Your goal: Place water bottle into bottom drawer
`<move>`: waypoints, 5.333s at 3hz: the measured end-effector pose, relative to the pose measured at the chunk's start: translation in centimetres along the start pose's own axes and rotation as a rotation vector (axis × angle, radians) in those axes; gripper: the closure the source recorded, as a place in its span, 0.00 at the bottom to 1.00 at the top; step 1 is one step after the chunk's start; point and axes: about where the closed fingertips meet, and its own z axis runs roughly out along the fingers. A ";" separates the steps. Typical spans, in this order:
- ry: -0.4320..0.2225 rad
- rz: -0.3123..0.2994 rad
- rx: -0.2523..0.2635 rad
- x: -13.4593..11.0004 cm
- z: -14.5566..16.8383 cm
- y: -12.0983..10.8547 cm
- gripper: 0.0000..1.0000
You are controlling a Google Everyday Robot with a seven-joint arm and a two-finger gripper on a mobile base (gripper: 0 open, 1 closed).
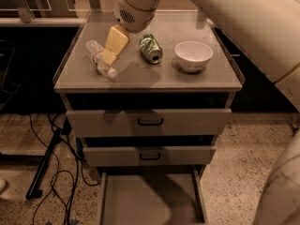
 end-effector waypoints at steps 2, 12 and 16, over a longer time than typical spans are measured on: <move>-0.049 0.014 -0.042 -5.6 2.4 -1.5 0.00; -0.011 0.143 -0.203 -10.3 17.3 -3.3 0.15; -0.011 0.143 -0.203 -10.3 17.3 -3.3 1.00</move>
Offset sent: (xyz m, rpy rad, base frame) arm 0.0626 0.0725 0.0108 0.0882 0.0349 0.0190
